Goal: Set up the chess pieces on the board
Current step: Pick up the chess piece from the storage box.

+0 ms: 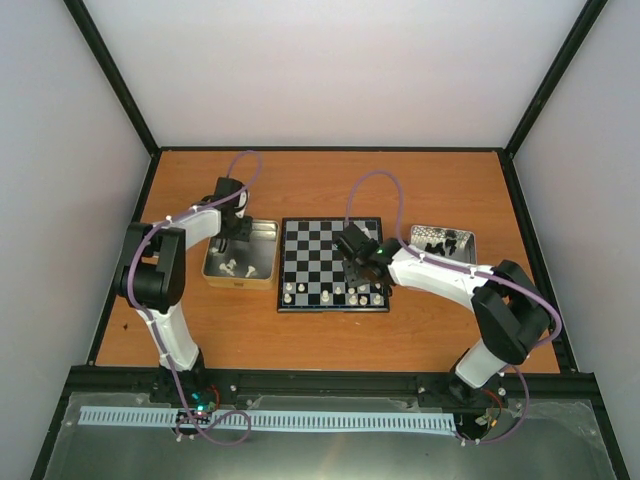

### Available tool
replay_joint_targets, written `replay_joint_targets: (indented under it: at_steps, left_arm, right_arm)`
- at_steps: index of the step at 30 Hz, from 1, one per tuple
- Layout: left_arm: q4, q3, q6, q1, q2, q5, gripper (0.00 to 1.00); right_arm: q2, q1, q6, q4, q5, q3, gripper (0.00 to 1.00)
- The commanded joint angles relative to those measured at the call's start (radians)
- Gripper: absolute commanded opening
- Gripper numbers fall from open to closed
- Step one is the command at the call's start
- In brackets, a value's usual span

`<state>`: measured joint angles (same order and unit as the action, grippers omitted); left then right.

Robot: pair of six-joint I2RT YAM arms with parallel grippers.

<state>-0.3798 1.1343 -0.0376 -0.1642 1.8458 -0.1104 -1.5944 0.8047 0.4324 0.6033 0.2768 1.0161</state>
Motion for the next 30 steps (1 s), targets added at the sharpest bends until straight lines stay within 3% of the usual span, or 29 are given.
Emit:
replay_joint_targets:
  at_steps: [1, 4, 10, 23, 30]
  left_arm:
    - [0.044, 0.022, 0.037, 0.005, -0.002, -0.066, 0.57]
    - [0.068, 0.006, 0.031, 0.004, -0.009, -0.085, 0.62]
    - [0.084, -0.002, 0.013, 0.005, 0.029, -0.083, 0.43]
    - [0.093, 0.001, -0.060, 0.005, 0.078, -0.097, 0.24]
    - [0.070, 0.003, -0.106, 0.005, 0.069, -0.118, 0.05]
  right_arm:
    - [-0.022, -0.009, 0.003, 0.007, 0.003, 0.031, 0.34]
    - [-0.030, -0.009, 0.006, 0.007, 0.000, 0.037, 0.34]
    - [-0.032, -0.009, 0.012, 0.014, 0.002, 0.044, 0.33]
    - [-0.025, -0.009, 0.023, 0.031, 0.002, 0.045, 0.30]
    - [-0.019, -0.008, 0.028, 0.035, 0.005, 0.048, 0.30]
